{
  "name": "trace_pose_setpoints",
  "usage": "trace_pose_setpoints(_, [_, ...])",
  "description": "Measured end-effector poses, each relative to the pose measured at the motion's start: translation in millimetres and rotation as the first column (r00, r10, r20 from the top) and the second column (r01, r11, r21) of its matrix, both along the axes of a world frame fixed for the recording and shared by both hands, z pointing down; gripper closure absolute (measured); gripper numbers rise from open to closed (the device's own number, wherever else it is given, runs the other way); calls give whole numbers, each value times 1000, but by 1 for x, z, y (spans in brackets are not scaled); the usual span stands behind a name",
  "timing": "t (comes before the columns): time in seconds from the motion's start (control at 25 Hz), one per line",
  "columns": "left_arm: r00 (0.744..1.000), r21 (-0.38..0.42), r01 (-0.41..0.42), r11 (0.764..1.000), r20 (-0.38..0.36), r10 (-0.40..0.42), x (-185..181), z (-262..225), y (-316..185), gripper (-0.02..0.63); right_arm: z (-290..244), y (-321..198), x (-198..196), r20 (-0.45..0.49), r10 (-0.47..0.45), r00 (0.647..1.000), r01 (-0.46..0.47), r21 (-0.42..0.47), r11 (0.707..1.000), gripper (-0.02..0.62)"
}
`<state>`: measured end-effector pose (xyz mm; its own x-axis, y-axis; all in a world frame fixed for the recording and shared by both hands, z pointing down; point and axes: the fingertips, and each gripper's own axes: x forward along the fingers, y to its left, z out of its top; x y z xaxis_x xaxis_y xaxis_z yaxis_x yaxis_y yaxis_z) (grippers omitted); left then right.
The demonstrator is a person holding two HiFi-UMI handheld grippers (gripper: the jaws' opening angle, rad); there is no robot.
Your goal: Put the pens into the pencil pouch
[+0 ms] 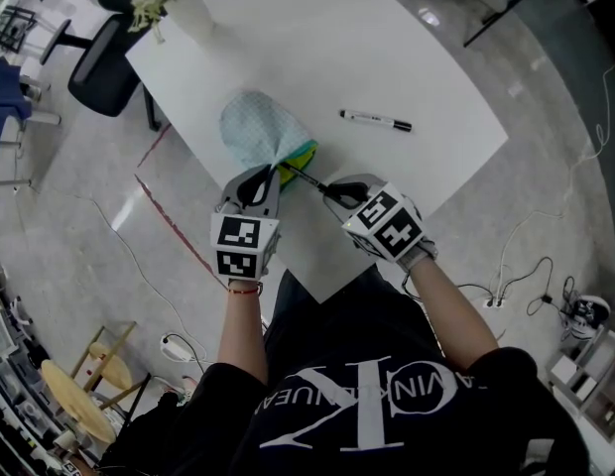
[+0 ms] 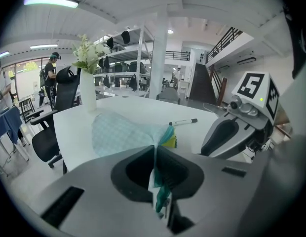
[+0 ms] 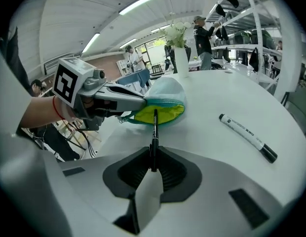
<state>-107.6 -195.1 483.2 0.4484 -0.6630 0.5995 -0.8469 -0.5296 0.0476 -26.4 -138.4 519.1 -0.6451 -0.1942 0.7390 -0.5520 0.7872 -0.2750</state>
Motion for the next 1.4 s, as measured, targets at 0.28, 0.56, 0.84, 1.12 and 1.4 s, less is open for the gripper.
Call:
trace_pose_setpoints(0.28, [999, -4, -47, 999, -18, 47, 12, -1, 10, 584, 1, -6, -13, 3, 9, 1000, -9, -14, 1000, 529])
trace_pose_setpoints(0.56, [996, -2, -90, 996, -19, 90, 26, -5, 18, 584, -5, -15, -25, 15, 30, 999, -30, -19, 999, 528])
trace_pose_setpoints(0.84, [992, -6, -125, 992, -24, 125, 33, -4, 21, 586, -6, -23, -35, 27, 86, 996, -86, -25, 996, 528])
trace_pose_setpoints(1.12, [980, 23, -192, 981, -45, 193, 46, -14, 26, 588, -5, -27, -39, 38, 110, 993, -110, 4, 994, 528])
trace_pose_setpoints(1.4, [987, 14, -154, 988, -33, 154, 37, -10, 23, 588, -5, -27, -42, 57, 107, 993, -110, 42, 993, 510])
